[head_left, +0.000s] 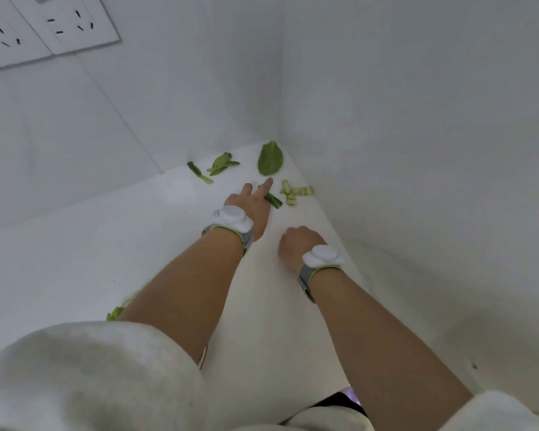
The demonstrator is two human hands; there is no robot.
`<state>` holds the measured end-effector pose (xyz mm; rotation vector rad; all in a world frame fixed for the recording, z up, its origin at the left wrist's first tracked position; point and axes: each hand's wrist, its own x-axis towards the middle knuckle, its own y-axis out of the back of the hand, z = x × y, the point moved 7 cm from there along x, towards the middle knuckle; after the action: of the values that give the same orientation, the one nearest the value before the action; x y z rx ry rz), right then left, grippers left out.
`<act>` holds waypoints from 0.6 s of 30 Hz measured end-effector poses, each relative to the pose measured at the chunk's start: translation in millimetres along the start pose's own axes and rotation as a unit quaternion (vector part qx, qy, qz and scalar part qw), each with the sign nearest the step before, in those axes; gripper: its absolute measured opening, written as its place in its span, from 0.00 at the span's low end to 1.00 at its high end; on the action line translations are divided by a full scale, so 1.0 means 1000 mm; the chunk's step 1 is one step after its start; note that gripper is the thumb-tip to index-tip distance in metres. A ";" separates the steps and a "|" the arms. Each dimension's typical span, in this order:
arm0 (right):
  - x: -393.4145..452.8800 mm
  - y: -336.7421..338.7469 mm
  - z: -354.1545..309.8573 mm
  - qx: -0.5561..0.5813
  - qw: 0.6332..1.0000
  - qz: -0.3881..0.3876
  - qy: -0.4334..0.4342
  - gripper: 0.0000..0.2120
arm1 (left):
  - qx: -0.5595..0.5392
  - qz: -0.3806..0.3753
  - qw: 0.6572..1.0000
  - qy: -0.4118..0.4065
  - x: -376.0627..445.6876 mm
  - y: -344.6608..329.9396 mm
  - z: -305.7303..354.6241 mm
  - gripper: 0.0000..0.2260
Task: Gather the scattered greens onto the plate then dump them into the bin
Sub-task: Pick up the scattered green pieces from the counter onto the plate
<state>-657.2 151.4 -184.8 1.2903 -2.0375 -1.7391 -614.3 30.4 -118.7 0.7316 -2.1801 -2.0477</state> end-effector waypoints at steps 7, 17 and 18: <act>0.009 0.070 0.003 0.106 0.975 0.192 -0.041 0.09 | 0.046 0.055 0.997 -0.036 -0.003 0.000 0.009 0.17; 0.077 0.090 -0.011 0.036 0.992 0.118 -0.041 0.10 | -0.072 0.069 0.995 -0.024 -0.027 0.000 0.014 0.18; 0.076 0.091 -0.013 0.049 0.990 0.128 -0.037 0.09 | -0.084 0.068 0.994 -0.017 -0.029 0.001 0.012 0.17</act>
<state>-740.5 84.7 -131.1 0.9503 -2.2408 -1.6105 -592.9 52.7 -111.3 0.5184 -1.9808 -2.1546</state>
